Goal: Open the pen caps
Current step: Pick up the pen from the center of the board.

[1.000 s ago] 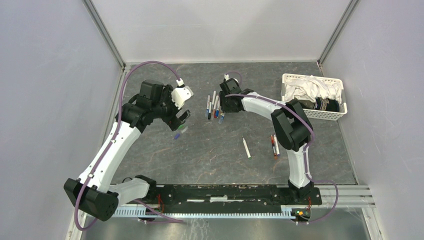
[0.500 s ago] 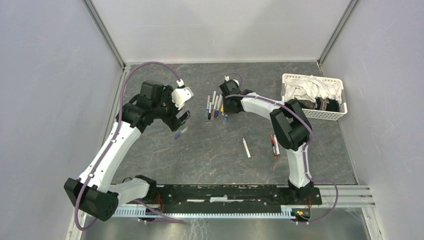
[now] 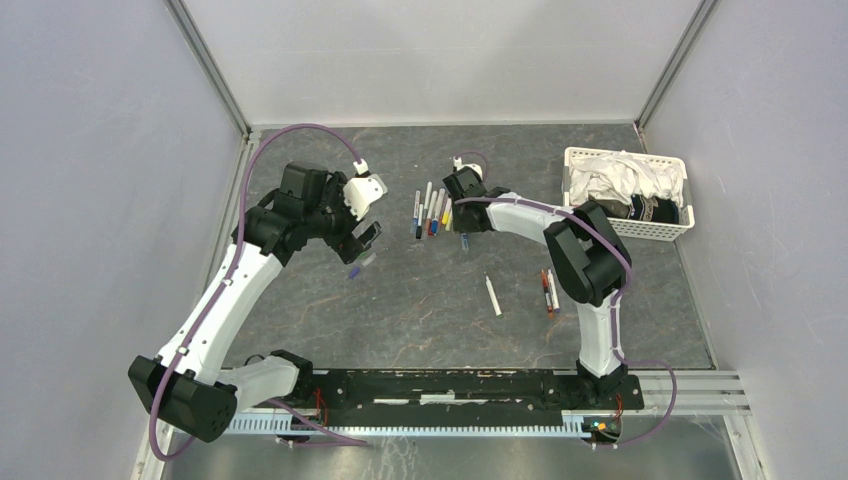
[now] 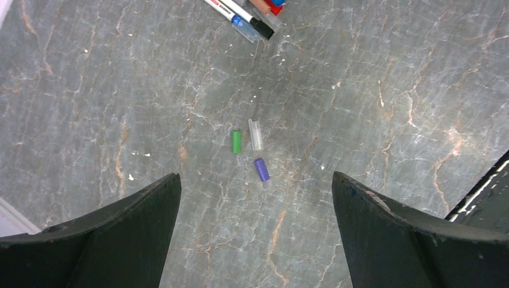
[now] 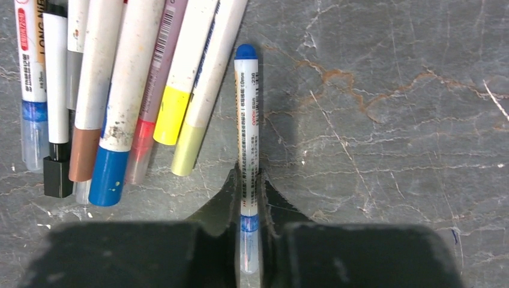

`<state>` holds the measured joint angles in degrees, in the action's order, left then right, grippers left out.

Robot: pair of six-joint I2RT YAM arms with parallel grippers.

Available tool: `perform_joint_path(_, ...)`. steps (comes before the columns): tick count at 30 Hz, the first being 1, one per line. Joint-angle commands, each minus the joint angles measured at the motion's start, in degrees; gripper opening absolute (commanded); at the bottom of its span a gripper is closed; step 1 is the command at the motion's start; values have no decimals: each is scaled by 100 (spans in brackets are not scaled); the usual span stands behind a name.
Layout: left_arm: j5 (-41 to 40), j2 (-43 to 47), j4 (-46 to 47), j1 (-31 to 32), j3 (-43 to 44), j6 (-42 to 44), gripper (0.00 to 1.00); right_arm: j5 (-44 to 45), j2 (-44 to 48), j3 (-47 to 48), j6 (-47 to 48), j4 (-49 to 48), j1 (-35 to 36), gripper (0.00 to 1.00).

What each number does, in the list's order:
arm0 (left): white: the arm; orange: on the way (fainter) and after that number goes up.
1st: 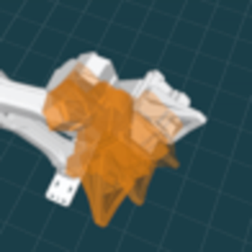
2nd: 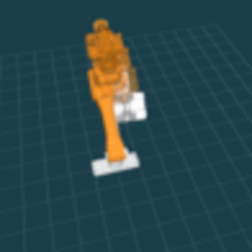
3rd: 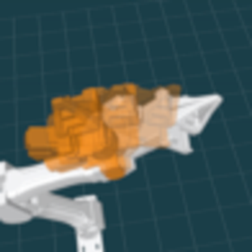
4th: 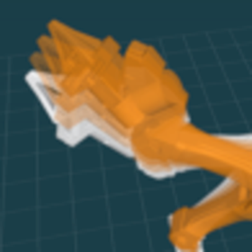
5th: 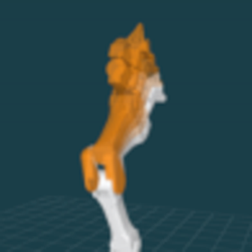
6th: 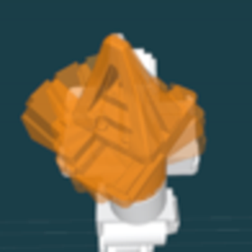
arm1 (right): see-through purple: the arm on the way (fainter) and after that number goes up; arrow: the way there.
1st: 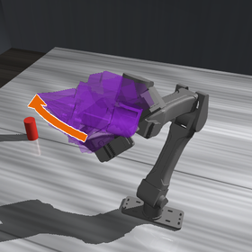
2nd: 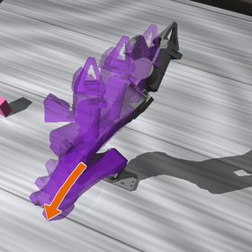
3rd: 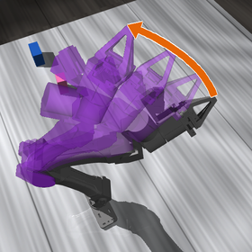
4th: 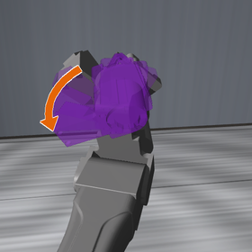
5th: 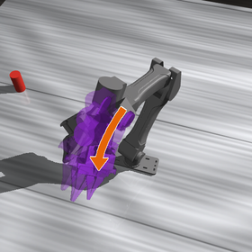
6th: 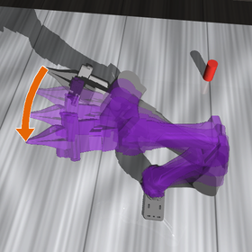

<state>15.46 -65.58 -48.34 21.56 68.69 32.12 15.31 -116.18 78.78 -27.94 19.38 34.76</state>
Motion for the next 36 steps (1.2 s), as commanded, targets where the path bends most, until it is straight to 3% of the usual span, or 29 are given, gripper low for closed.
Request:
perform_joint_path(1,318,-31,-31,-26,98,-453,100,92,606,-270,-110,116,-17,0)
perform_joint_path(8,684,106,-26,-27,316,-719,100,-614,2306,-1298,-745,-1440,184,0)
perform_joint_path(14,1423,152,137,-23,355,-1068,100,-517,3385,-1899,-1242,-2921,979,0)
perform_joint_path(18,2092,196,421,-21,123,-1391,100,-124,3685,-2048,-1511,-3700,1558,0)
perform_joint_path(27,2852,361,859,-24,-196,-1847,100,489,3612,-1797,-1739,-4242,2461,0)
perform_joint_path(32,2689,371,992,-23,-251,-1887,90,739,3605,-1862,-1793,-4378,2671,0)
perform_joint_path(36,2365,374,1116,-28,-364,-1873,73,824,3661,-1944,-1802,-4416,2742,0)
